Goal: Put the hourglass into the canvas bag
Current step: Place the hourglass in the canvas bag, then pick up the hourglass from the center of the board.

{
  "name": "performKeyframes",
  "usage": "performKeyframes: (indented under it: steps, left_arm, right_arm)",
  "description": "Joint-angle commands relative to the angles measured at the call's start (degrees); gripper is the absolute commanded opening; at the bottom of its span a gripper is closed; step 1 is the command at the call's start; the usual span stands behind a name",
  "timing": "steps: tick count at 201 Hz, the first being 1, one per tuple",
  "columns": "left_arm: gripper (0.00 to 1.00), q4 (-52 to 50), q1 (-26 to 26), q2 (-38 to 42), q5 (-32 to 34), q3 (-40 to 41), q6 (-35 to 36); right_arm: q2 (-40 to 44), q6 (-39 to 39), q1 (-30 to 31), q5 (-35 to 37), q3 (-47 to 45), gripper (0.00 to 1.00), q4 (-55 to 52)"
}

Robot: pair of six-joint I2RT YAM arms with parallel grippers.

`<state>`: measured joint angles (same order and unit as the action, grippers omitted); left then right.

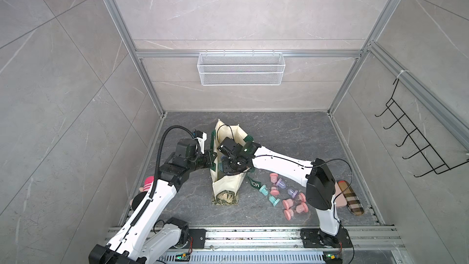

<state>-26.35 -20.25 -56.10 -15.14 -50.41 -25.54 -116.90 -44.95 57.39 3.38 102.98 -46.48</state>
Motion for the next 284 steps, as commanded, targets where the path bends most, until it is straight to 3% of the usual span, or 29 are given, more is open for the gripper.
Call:
performKeyframes:
  steps: [1, 80, 123, 191, 284]
  left_arm:
    - [0.00, -0.1, 0.1, 0.4, -1.2, 0.2, 0.5]
    - [0.00, -0.3, 0.1, 0.1, -1.2, 0.1, 0.5]
    - [0.00, -0.2, 0.1, 0.0, -1.1, 0.0, 0.5]
    - [0.00, 0.0, 0.1, 0.7, -0.9, 0.3, 0.6]
    - [0.00, 0.2, 0.1, 0.4, -1.1, 0.2, 0.6]
  right_arm:
    - [2.2, 0.5, 0.0, 0.2, 0.0, 0.62, -0.3]
    - [14.4, 6.7, 3.2, 7.2, -1.6, 0.64, 1.8]
    - [25.0, 7.5, 3.4, 12.9, -9.1, 0.63, 5.5]
    - [34.6, 0.7, -0.3, 22.1, -20.7, 0.58, 3.3]
    - [40.0, -4.6, -4.6, 21.0, -34.3, 0.55, -1.1]
